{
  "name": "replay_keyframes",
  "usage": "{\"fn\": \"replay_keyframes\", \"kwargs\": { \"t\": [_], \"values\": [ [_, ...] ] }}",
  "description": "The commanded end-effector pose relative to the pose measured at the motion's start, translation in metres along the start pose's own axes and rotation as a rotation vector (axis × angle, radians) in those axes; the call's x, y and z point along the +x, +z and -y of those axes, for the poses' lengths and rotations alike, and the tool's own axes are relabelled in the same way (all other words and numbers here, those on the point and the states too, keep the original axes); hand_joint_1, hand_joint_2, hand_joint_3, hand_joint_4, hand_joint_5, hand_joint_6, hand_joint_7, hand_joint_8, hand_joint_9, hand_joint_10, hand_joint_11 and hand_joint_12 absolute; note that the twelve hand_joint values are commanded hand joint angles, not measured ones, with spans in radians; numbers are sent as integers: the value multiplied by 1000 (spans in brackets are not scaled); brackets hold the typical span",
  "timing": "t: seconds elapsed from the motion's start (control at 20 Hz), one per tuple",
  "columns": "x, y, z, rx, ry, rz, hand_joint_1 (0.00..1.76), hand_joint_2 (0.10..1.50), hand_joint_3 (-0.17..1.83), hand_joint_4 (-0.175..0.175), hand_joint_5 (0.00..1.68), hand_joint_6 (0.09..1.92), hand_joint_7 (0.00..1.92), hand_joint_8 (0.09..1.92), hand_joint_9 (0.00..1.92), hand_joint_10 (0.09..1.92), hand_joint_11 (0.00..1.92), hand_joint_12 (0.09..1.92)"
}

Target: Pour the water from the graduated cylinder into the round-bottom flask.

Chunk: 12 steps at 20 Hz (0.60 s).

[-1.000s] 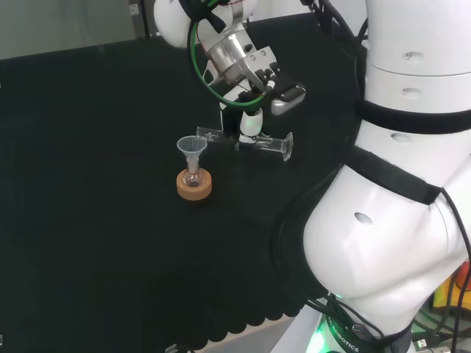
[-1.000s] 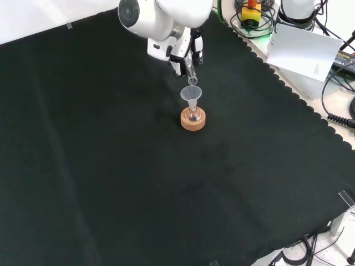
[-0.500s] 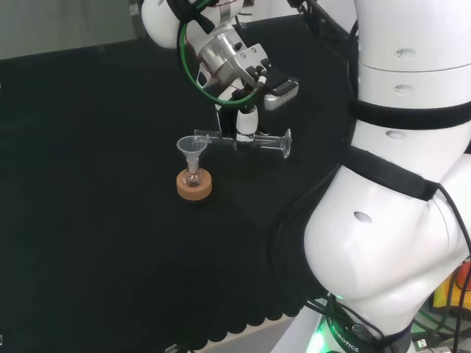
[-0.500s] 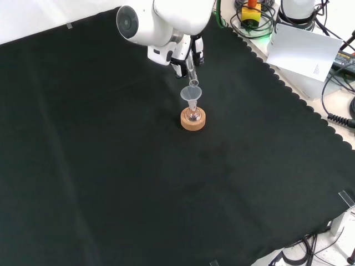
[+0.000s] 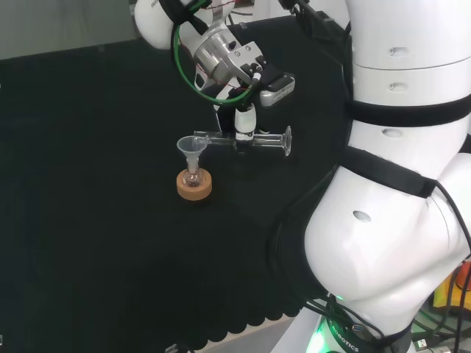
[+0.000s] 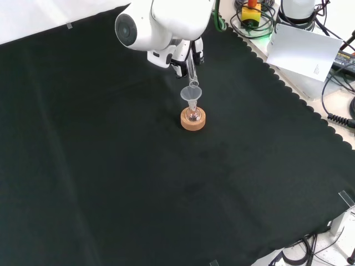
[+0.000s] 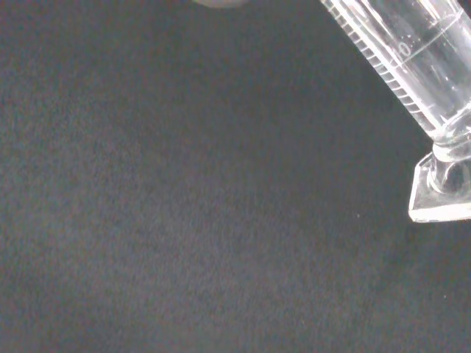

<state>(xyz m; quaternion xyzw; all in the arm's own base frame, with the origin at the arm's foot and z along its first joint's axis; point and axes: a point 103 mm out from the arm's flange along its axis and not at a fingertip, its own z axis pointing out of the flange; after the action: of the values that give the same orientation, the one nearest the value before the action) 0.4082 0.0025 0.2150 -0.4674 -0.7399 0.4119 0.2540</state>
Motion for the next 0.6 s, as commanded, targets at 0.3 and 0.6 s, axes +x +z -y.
{"fn": "replay_keyframes", "kwargs": {
  "t": [0.3,0.6],
  "values": [
    [-4,0,1,40,18,1,1271,1082,-1,-175,1032,897,1071,890,1509,87,1277,782],
    [-5,-2,2,57,28,15,1271,1082,0,-175,1032,897,1071,890,1510,87,1278,780]
  ]
}}
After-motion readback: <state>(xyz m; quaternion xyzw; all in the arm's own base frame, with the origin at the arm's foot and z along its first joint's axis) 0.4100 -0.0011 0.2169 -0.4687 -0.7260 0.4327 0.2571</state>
